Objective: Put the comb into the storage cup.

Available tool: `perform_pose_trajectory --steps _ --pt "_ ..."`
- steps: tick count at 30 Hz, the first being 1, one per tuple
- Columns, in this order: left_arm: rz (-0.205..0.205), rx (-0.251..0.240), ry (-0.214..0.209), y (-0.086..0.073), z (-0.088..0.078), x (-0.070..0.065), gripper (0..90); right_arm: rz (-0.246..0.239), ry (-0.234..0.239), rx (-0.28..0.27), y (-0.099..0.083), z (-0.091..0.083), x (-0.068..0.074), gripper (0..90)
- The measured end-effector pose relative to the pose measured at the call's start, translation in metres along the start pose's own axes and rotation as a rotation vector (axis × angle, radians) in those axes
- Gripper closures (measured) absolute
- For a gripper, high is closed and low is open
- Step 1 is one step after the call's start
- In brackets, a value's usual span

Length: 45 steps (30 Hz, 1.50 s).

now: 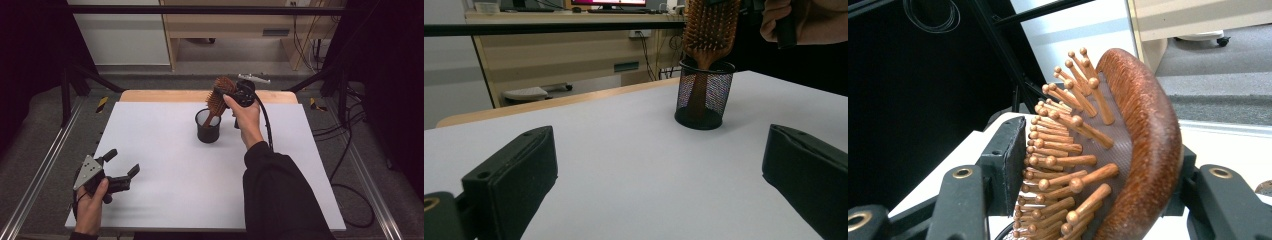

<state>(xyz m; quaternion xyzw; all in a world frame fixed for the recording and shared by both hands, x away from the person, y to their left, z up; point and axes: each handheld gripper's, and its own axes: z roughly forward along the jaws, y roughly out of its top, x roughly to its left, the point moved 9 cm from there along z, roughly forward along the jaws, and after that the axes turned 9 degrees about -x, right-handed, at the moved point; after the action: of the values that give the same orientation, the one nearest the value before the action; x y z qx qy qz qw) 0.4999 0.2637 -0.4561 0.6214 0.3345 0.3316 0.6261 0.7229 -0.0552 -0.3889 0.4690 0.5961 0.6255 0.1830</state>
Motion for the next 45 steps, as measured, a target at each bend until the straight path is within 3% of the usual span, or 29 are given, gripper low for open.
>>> perform_pose_trajectory --steps 45 --pt "0.001 0.003 -0.003 -0.0005 0.0 -0.0002 1.5 -0.028 -0.019 0.032 -0.0034 -0.0041 -0.0058 31.0"
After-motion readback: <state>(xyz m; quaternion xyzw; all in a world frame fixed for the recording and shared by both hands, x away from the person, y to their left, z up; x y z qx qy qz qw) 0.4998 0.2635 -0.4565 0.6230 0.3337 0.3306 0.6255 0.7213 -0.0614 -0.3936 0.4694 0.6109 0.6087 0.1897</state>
